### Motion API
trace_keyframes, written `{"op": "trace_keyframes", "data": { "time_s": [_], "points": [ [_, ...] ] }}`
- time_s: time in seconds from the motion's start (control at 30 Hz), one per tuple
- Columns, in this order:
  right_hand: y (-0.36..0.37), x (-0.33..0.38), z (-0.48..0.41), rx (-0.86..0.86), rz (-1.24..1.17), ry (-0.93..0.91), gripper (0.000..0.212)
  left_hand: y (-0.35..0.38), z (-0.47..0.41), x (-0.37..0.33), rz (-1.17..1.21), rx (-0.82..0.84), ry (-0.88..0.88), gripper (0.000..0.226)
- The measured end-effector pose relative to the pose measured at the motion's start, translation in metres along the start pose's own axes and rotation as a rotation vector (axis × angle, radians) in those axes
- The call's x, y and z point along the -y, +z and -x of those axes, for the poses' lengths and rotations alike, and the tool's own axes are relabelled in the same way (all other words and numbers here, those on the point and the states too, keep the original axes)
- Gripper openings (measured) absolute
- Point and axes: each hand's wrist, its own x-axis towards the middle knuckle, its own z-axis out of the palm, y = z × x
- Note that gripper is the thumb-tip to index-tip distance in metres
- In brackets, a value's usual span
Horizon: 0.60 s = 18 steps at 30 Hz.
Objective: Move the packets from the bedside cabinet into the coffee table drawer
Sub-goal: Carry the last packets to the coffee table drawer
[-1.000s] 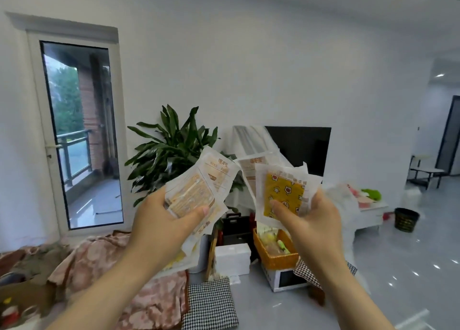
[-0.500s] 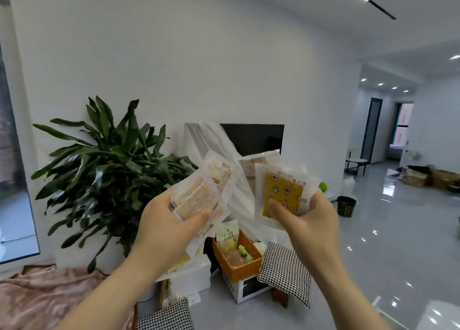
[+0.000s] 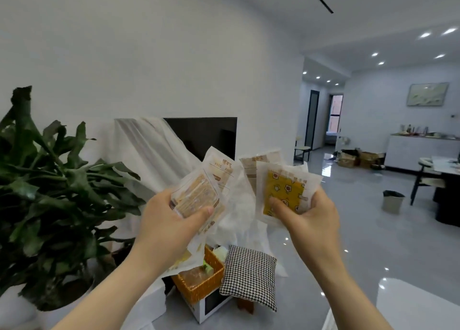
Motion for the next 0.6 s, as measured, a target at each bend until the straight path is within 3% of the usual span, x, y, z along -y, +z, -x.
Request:
{"op": "trace_keyframes", "data": {
  "time_s": [0.6],
  "points": [
    [0.066,-0.104,-0.101,-0.347,0.321,0.108,0.034,0.093,-0.206,0.128,0.304,0.393,0.073,0.03]
  ]
}}
